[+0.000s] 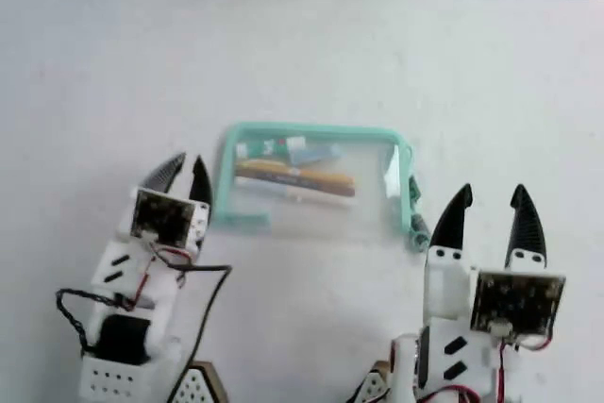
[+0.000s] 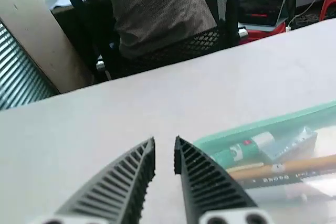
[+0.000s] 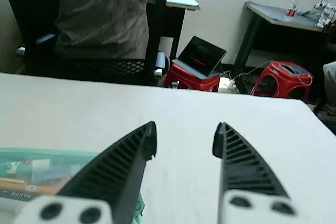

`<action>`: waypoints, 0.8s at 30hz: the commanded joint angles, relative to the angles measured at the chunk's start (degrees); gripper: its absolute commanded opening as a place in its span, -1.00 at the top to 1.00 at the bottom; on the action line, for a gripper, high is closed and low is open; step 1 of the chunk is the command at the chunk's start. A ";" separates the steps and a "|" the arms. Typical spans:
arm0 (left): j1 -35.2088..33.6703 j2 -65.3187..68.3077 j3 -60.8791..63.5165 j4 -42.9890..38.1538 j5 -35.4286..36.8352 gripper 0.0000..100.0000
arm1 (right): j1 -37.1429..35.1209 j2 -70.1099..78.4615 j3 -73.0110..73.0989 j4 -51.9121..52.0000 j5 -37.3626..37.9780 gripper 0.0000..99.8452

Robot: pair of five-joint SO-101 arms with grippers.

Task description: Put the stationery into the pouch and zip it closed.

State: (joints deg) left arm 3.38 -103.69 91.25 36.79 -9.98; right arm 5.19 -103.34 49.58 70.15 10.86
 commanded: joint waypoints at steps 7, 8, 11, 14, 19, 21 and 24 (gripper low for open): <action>-5.67 -0.84 5.80 -2.11 1.67 0.83 | -5.49 0.04 23.03 -18.77 0.44 0.64; -6.73 -0.84 5.80 -1.49 1.67 0.83 | -5.93 0.04 25.05 -20.44 0.44 0.64; -9.80 -0.84 5.80 2.73 1.32 0.83 | -6.02 0.04 29.63 -23.60 0.26 0.64; -10.68 -0.84 5.80 8.26 1.32 0.83 | -6.02 0.04 33.93 -24.22 0.26 0.64; -10.59 -0.84 5.80 15.21 1.32 0.83 | -5.93 0.04 44.40 -24.22 0.44 0.64; -10.77 -0.84 5.80 18.02 1.32 0.83 | -5.85 0.40 47.47 -23.60 0.44 0.64; -10.77 -0.84 5.80 22.68 1.67 0.83 | -5.85 0.22 47.21 -19.47 0.44 0.64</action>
State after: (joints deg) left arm -6.99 -103.96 97.14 54.64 -8.92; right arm -0.26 -103.60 96.00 48.35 10.95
